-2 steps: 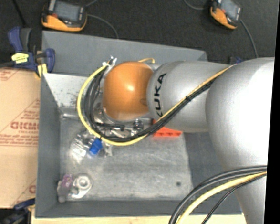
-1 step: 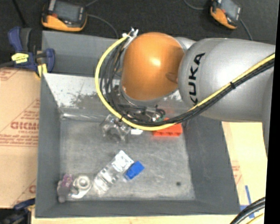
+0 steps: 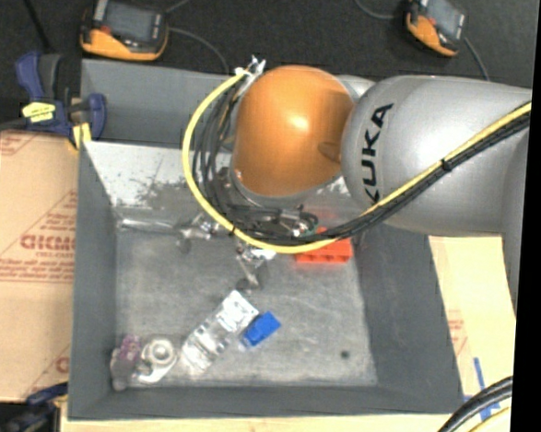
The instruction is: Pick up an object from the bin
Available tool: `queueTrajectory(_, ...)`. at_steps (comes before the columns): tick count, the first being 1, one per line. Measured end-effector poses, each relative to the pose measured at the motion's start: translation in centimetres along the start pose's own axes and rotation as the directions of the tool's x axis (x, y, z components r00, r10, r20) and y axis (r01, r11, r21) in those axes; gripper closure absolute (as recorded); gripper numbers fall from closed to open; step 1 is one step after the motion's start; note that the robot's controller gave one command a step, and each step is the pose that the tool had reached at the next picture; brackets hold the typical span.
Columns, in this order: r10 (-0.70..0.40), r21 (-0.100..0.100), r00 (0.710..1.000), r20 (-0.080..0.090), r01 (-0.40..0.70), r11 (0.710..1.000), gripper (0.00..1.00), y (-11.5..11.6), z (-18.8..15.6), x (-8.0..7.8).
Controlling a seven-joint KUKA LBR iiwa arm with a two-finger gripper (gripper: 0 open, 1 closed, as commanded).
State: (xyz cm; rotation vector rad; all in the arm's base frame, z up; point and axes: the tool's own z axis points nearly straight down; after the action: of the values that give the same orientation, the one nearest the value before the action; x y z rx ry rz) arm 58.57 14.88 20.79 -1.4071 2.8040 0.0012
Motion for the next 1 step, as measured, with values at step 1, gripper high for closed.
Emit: queueTrajectory(1, 0.11, 0.008, 0.994, 0.001, -0.11, 0.994, 0.0, 4.31, 13.4, 5.89)
